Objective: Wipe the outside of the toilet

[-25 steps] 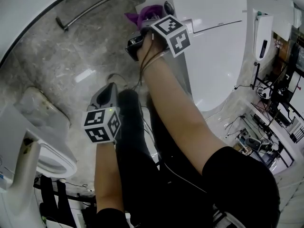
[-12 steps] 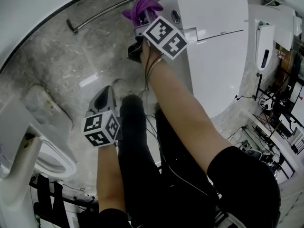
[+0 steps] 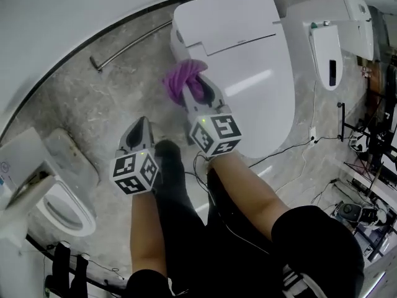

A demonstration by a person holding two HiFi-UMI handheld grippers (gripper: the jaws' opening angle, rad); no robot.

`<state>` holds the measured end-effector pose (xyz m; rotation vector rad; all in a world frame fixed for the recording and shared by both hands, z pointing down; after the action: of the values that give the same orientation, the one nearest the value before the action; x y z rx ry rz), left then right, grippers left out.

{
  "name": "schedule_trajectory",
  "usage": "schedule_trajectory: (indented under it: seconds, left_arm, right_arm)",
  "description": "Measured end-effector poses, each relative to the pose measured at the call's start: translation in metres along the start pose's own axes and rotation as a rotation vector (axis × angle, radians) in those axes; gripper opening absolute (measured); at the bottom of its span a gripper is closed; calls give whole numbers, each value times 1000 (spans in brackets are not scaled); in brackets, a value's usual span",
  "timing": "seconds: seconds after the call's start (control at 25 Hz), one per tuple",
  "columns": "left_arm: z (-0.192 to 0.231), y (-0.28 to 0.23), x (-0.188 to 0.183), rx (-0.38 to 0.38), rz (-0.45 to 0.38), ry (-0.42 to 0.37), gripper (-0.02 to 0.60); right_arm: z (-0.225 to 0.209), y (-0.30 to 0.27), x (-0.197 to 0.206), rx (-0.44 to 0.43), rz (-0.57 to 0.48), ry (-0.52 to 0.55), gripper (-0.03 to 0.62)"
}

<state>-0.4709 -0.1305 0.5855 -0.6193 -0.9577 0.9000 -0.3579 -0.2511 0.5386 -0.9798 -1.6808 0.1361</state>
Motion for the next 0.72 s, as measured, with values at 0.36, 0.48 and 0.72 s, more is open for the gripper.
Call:
schedule_trajectory:
  seconds: [0.36,0.48,0.72]
  left_arm:
    - [-232,101,61,62,-166,-4,5]
    - [-313,159,65,53,-264,-61,5]
    - [-452,272,89,11,-411,-190,5]
  right_arm:
    - [-121,282,-64,106,-131,91,100]
    - [-130,378,-98,98,-216,83,100]
    - [-123,538,-127,80,-292,157,100]
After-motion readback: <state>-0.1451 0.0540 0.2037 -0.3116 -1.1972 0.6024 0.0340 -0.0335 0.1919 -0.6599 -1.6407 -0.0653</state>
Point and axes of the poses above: the fingertips, and each gripper's own axes: y backward along the fingers, z to its left, x out of its underside, the point moved 1 cm from there along y, backward along the fingers, and after that the axes turned 10 degrees about z, right-handed, at the moved point
